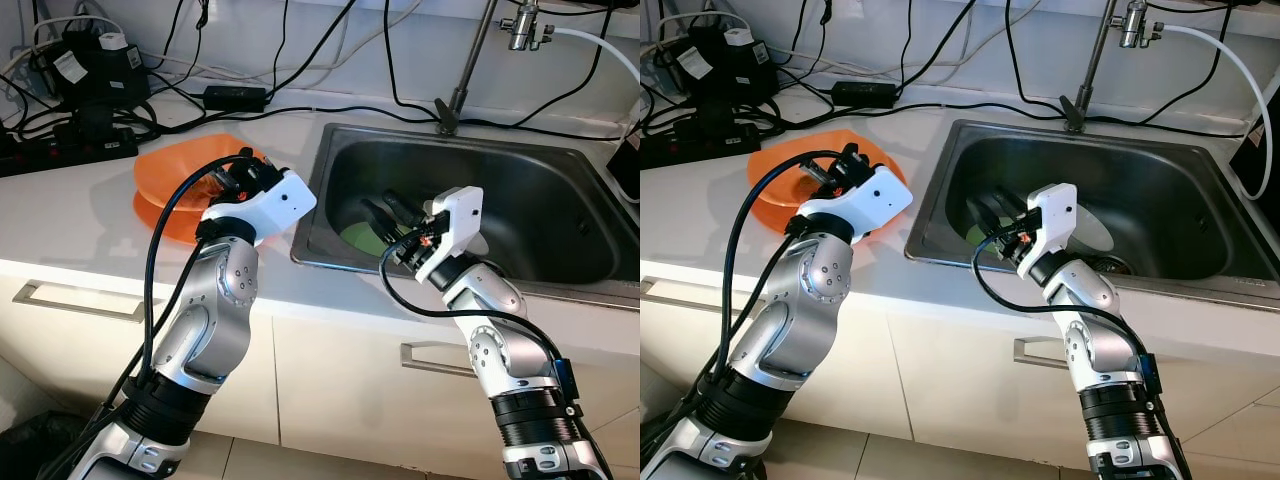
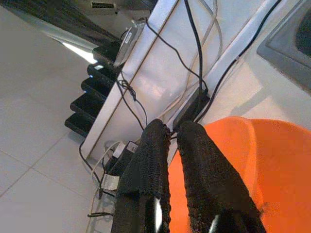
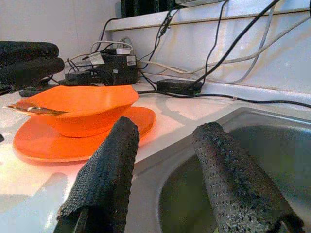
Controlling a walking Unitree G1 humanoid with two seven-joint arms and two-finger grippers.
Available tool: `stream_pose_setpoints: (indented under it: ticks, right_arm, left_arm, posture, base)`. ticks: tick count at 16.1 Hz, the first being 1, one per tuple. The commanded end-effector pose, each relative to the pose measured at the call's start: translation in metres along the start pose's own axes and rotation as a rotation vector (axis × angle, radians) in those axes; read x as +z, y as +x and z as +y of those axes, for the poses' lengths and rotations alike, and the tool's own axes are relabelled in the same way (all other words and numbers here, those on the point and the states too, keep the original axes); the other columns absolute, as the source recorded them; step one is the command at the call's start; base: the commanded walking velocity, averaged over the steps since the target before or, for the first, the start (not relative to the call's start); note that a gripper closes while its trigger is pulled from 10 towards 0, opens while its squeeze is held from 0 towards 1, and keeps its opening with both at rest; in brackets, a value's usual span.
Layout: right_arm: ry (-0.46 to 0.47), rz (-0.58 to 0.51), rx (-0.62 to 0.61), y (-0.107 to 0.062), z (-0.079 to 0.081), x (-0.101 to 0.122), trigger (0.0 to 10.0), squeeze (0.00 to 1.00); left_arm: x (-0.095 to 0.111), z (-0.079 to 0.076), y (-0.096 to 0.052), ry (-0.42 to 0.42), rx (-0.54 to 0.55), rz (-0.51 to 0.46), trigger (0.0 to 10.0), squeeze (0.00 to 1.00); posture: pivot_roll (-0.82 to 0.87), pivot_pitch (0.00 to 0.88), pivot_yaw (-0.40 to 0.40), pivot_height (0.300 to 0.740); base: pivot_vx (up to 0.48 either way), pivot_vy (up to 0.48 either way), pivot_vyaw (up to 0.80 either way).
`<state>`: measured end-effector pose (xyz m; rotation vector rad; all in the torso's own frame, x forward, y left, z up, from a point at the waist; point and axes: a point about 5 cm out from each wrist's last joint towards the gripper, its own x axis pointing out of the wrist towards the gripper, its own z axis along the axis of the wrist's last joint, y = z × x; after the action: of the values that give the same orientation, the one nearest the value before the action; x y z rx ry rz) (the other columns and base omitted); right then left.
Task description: Kitchen organization
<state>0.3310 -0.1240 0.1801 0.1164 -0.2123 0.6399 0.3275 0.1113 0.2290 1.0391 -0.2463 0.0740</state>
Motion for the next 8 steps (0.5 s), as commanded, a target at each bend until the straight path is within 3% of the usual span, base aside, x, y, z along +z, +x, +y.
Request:
stream_pose_setpoints:
  ticks: [1, 6, 8]
  right_arm:
    - [-0.008, 0.0, -0.006, 0.0007, -0.0023, 0.0027, 10.0, 0.0]
    - [-0.011, 0.005, -0.005, 0.0004, -0.0027, 0.0025, 10.0, 0.0]
    - [-0.01, 0.006, -0.005, 0.0004, -0.0027, 0.0024, 10.0, 0.0]
  left_arm:
    - [0.0042, 0.0057, 0.0008, -0.002, 0.029, -0.015, 10.0, 0.0]
    - [0.0021, 0.0057, -0.0001, -0.011, 0.014, -0.011, 10.0, 0.0]
    - [0.0, 0.0006, -0.0082, -0.023, -0.05, -0.043, 10.0, 0.0]
  posture:
    - [0.07, 0.035, -0.049, 0.74]
    - [0.06, 0.038, -0.05, 0.74]
    - [0.06, 0.038, -0.05, 0.74]
  base:
    - [0.0, 0.0, 0.0]
    - [0.0, 0.0, 0.0]
    - [0.0, 0.0, 0.0]
